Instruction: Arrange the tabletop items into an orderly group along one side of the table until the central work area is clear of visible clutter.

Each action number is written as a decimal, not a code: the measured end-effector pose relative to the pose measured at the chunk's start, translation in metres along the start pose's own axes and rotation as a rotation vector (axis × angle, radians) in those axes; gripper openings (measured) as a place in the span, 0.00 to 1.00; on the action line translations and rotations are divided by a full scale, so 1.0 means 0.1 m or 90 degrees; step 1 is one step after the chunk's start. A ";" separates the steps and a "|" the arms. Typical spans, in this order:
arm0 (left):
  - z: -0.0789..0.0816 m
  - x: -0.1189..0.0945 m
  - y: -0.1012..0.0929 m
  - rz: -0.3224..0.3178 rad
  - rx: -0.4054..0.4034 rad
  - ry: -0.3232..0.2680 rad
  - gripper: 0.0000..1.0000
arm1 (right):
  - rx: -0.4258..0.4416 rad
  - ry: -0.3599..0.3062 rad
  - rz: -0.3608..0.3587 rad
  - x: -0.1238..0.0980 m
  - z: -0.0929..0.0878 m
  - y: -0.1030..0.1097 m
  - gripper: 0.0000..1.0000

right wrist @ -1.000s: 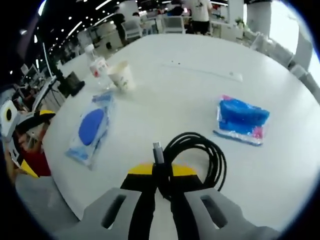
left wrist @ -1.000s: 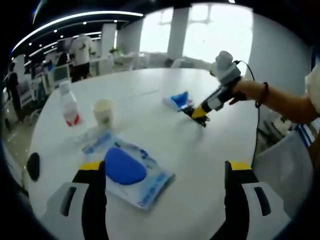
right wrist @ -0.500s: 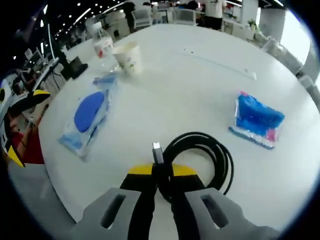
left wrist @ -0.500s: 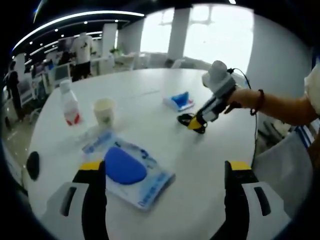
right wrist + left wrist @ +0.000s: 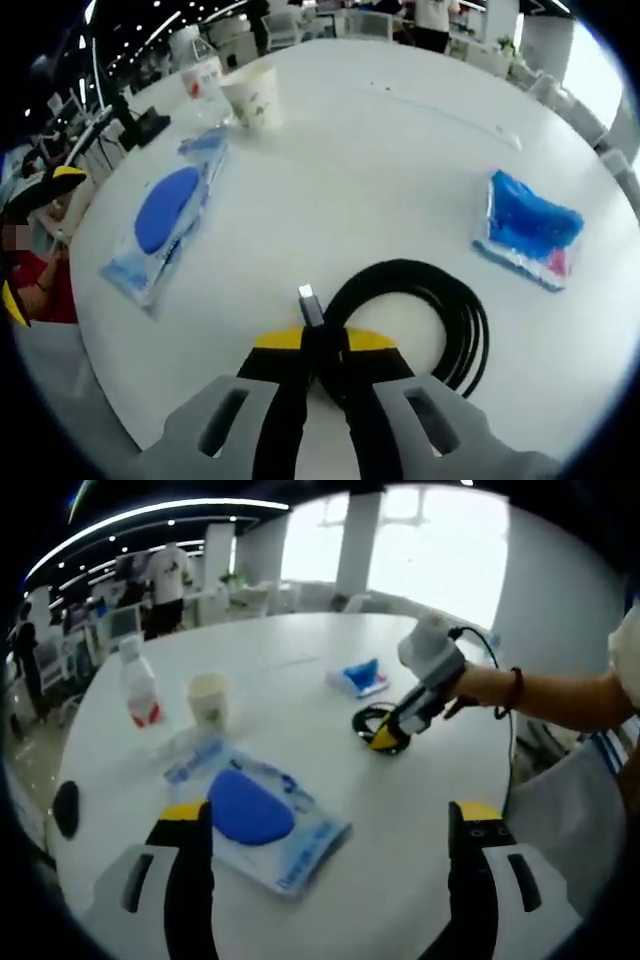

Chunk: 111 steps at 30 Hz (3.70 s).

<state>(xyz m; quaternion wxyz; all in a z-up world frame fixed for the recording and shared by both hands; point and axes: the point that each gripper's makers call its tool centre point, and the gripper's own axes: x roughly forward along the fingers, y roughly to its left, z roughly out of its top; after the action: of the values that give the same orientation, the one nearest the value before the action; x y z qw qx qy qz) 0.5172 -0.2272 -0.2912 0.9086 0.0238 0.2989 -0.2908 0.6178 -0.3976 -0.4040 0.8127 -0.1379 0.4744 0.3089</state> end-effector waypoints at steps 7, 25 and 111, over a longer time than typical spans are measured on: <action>0.01 0.01 -0.03 -0.005 0.003 -0.002 0.95 | 0.054 -0.019 0.010 -0.01 0.03 0.00 0.19; 0.06 -0.01 -0.03 -0.005 0.007 -0.012 0.96 | 0.132 -0.117 -0.003 -0.30 0.29 0.07 0.64; 0.02 0.87 1.83 0.049 -0.010 -0.028 0.61 | 0.413 -0.080 0.229 -0.01 0.34 2.27 0.52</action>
<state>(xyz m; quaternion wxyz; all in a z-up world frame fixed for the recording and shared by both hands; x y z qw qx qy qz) 0.6743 -0.1208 -0.3625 0.9256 0.0217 0.2800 -0.2539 0.4971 -0.2057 -0.3699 0.7743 0.2315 0.5136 0.2884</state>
